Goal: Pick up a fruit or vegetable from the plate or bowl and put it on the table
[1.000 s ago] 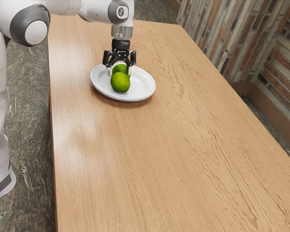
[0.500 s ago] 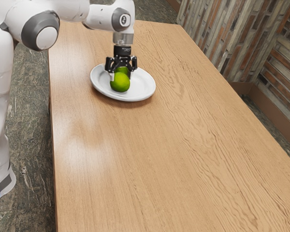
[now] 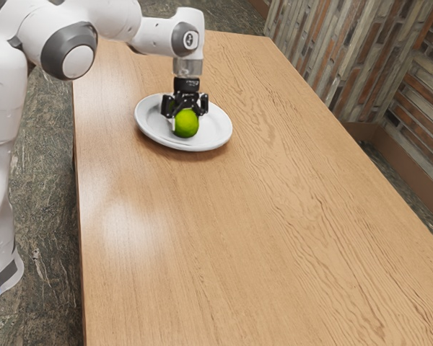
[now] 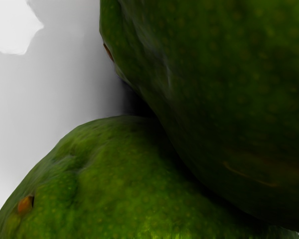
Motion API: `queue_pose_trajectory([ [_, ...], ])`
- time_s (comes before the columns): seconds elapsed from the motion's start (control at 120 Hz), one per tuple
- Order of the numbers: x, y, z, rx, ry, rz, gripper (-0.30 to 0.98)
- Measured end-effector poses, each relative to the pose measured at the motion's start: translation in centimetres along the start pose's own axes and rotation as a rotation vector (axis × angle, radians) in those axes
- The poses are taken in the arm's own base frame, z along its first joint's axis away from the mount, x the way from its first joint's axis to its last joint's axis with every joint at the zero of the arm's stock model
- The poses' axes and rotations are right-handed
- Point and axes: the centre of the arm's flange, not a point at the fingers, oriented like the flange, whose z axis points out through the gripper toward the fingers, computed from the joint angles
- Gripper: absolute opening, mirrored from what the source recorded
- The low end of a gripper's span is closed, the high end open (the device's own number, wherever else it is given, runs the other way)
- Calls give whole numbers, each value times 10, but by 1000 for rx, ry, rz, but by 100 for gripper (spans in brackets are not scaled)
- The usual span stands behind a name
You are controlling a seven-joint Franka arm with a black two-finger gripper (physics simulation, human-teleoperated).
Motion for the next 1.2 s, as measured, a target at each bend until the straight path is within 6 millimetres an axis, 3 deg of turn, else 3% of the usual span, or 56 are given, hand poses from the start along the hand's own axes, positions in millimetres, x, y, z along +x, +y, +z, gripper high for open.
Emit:
queue_pose_trajectory([
  [0.167, -9, 0, -11, -19, 3, 22, 46],
  [0.275, -37, 9, -29, -50, 27, 80, 41],
  [0.317, -58, 14, -34, -58, 38, 119, 40],
  [0.383, -109, 22, -35, -59, 61, 206, 39],
  [0.542, -245, 25, -10, -25, 89, 424, 39],
  [0.692, -309, 14, 14, 4, 92, 498, 39],
  [0.8, -328, 12, 20, -1, 94, 504, 39],
  [0.875, -332, 12, 19, -14, 90, 494, 51],
  [1.033, -364, 0, 12, -60, 90, 504, 59],
  [1.2, -377, -3, 13, -81, 94, 480, 64],
])
